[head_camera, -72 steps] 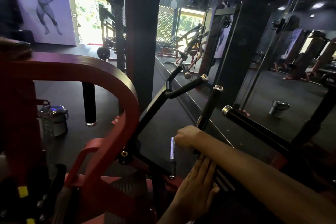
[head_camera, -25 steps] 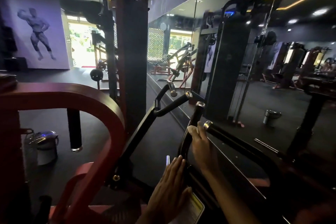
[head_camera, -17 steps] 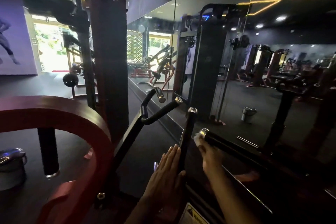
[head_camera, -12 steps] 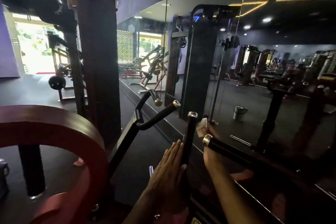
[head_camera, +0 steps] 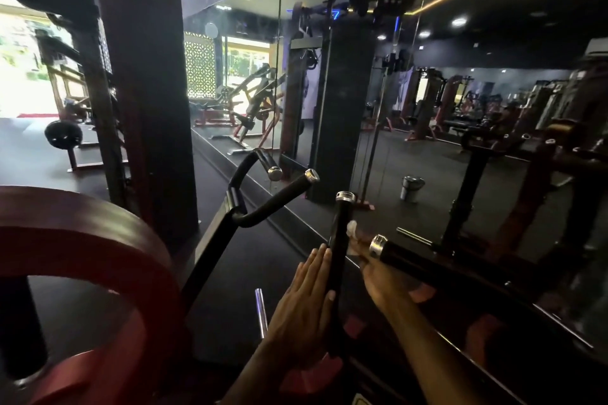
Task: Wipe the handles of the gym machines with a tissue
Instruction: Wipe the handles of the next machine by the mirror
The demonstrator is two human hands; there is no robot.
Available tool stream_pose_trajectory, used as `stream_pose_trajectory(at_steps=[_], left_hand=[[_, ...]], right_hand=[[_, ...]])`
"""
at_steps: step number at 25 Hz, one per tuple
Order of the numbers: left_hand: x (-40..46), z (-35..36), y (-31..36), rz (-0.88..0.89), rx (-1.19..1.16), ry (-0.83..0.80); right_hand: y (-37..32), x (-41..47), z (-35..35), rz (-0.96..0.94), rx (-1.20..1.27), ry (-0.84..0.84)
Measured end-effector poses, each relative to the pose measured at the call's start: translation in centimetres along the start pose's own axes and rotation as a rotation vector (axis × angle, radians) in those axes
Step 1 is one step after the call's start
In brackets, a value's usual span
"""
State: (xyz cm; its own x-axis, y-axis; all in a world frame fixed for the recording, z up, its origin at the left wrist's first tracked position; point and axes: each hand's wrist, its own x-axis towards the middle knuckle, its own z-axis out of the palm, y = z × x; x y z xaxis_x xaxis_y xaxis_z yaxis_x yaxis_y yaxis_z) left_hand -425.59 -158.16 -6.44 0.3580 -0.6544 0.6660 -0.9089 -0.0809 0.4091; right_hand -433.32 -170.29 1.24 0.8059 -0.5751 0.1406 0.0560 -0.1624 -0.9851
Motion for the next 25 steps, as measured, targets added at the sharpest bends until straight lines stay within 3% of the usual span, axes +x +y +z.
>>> stream_pose_trajectory(at_steps=[2,4,10,14,17,19,21,23,25], left_hand=[[0.0,0.0,0.0,-0.011,0.034,-0.030],[0.1,-0.2,0.4,-0.020,0.034,-0.054],[-0.4,0.1,0.5,-0.056,0.019,-0.083],[-1.3,0.2,0.2,-0.094,0.001,-0.120],[-2.2,-0.1,0.9,-0.086,0.052,-0.156],[-3.1,-0.3,1.5,-0.087,0.062,-0.185],[-4.0,-0.2,1.7,-0.084,0.050,-0.202],[-4.6,0.0,1.9,-0.078,0.050,-0.200],[-5.0,-0.2,2.4,-0.078,0.071,-0.176]], right_hand=[[1.6,0.2,-0.9,-0.054,0.266,0.036],[2.5,-0.3,-1.3,-0.026,0.314,0.081],[3.9,-2.6,-2.0,-0.063,-0.198,0.015],[3.7,-4.6,-2.0,0.000,-0.362,-0.159],[2.3,-5.9,-2.3,-0.007,-0.660,-0.246],[0.7,-6.6,-2.4,-0.132,-0.940,-0.205],[-1.9,-7.0,-2.1,-0.370,-1.202,-0.169],[-5.2,-5.7,-1.6,-0.594,-1.244,-0.164],[-8.0,-2.7,-0.9,-0.690,-1.253,-0.203]])
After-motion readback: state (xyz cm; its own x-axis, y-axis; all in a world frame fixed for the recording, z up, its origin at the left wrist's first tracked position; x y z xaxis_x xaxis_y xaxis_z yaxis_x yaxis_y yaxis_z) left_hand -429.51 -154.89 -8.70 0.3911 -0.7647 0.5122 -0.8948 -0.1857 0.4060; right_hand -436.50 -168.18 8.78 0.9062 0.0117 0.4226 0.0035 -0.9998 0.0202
